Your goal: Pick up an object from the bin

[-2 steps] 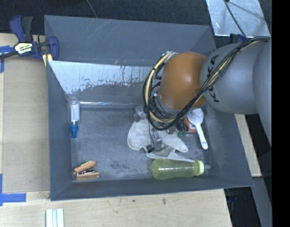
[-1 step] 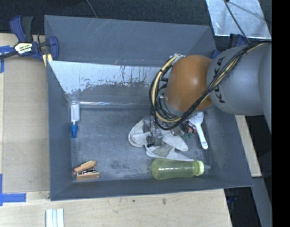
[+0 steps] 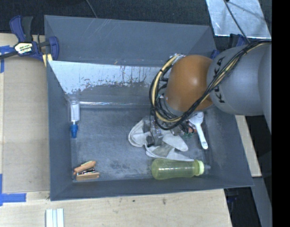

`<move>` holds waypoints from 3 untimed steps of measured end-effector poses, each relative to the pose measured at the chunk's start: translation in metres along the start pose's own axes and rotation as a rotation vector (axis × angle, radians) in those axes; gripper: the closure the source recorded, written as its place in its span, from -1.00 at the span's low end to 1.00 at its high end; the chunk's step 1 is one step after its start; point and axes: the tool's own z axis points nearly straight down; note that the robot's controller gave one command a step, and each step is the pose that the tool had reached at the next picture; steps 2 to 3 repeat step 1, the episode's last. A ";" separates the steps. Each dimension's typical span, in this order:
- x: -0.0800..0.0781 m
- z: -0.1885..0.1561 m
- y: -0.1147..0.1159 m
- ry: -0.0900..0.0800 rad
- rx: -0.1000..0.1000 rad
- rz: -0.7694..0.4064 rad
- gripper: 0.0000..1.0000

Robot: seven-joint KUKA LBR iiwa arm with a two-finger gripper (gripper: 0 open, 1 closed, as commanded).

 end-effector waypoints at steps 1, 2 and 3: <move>0.014 -0.140 -0.008 0.002 0.002 0.101 1.00; 0.014 -0.140 -0.008 0.002 0.002 0.101 1.00; 0.014 -0.140 -0.008 0.002 0.002 0.101 1.00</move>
Offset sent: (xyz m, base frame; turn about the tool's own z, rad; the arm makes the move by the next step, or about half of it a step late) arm 0.0000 0.0000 0.0000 0.0000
